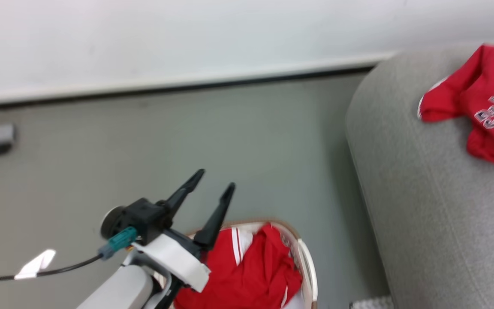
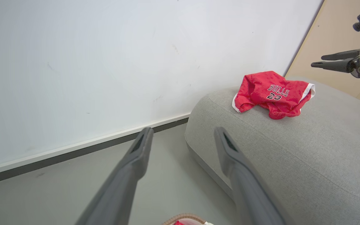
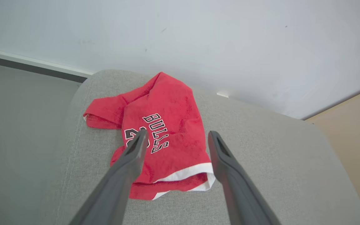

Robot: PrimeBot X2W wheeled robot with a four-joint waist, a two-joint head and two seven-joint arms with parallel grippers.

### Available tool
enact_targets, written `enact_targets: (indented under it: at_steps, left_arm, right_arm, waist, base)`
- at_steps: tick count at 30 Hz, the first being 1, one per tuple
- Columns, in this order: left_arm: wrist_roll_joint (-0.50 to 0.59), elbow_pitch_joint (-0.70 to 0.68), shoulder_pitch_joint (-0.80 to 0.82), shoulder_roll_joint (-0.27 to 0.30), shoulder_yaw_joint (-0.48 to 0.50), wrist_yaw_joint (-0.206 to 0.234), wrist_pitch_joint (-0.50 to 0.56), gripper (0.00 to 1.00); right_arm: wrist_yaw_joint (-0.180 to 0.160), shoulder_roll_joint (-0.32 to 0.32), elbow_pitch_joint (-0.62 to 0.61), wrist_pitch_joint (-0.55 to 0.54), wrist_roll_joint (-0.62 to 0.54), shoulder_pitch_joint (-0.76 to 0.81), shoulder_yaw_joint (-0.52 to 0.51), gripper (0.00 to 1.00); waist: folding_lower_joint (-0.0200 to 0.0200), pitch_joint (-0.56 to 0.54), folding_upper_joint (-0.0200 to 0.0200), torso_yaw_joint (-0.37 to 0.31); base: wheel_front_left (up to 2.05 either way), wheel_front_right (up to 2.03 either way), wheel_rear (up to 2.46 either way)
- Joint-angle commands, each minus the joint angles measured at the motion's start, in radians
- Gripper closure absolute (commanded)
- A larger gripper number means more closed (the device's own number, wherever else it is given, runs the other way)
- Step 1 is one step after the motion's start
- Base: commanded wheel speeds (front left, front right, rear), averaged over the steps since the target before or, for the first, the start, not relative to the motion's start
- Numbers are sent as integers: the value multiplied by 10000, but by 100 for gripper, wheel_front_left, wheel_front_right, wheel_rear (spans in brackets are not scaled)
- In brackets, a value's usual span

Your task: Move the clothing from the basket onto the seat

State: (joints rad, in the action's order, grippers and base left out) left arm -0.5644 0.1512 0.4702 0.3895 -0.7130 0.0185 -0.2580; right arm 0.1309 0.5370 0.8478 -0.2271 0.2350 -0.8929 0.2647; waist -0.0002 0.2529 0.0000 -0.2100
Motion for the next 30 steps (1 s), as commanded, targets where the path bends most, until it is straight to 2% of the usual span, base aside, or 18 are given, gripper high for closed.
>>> enact_targets:
  at_steps: [1, 7, 11, 17, 25, 30]
  left_arm:
    - [-89, 97, -322, -22, 236, 151, -79, 0]
    - [-90, 141, -840, -25, 887, 441, -62, 0]
    - [-15, 18, -1332, -4, 1548, 668, -63, 0]
    - [214, -272, -2083, 1, 2657, 890, -63, 0]
    - [875, -365, -3098, -505, 4026, 781, -64, 0]
    - [1469, -423, -3668, -1008, 4940, 551, -65, 0]
  right_arm:
    - [-3, 140, -632, 99, 443, 304, 412, 0]
    - [-3, 338, -2289, 325, 1280, 911, 1352, 0]
    - [-3, 440, -3374, 637, 1800, 1604, 1625, 0]
    - [-3, 40, -4883, 1779, 2091, 3048, 782, 0]
    - [-4, -1600, -6250, 3161, 1262, 5628, -746, 0]
    - [-3, -2748, -6576, 4153, 703, 7064, -1284, 0]
  waist:
    - [2, -1036, 0, 114]
    - [2, -1931, 0, 307]
    - [2, -2451, 0, 537]
    - [2, -2676, 0, 959]
    - [2, -2732, 0, 1335]
    - [2, -2653, 0, 1483]
  base:
    - [0, 0, 0]
    - [0, 0, 0]
    - [0, 0, 0]
    - [0, 0, 0]
    - [0, 0, 0]
    - [0, 0, 0]
